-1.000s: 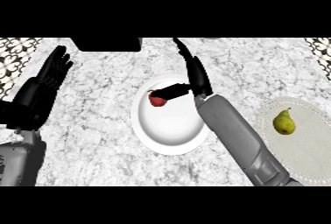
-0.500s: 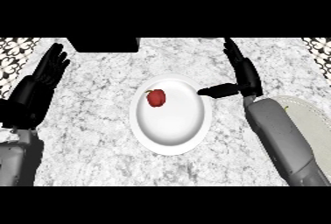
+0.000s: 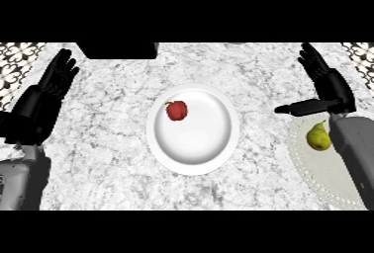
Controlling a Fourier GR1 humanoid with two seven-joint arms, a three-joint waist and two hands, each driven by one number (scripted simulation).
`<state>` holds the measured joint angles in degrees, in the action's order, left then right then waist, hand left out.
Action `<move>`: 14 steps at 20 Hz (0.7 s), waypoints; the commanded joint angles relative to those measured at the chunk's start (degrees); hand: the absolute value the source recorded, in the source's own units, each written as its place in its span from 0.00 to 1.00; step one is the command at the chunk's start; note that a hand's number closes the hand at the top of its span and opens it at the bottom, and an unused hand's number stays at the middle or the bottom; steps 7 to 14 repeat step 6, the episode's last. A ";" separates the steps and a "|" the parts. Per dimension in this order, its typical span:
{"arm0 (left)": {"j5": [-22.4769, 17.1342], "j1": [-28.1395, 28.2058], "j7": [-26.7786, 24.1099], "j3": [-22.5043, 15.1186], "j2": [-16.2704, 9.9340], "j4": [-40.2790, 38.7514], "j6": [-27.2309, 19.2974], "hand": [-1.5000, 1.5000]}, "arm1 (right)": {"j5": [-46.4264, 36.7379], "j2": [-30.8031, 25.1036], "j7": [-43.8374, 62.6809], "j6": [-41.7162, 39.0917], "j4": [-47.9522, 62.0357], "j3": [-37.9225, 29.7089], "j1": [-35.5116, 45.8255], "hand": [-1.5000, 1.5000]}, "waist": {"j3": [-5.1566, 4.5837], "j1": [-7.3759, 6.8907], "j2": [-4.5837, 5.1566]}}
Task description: Pick the bell pepper from the placemat and place it in the plate
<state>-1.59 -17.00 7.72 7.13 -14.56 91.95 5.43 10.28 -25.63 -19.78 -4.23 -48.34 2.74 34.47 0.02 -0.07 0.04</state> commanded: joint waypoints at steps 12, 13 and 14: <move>2.31 -0.36 -0.95 -1.45 2.14 -0.94 -0.92 0.50 | -4.84 -4.35 -8.76 -3.97 8.68 -4.66 0.44 0.00 | 0.01 -0.35 0.14; 2.31 -0.36 -0.95 -1.45 2.14 -0.94 -0.92 0.50 | -4.84 -4.35 -8.76 -3.97 8.68 -4.66 0.44 0.00 | 0.01 -0.35 0.14; 2.31 -0.36 -0.95 -1.45 2.14 -0.94 -0.92 0.50 | -4.84 -4.35 -8.76 -3.97 8.68 -4.66 0.44 0.00 | 0.01 -0.35 0.14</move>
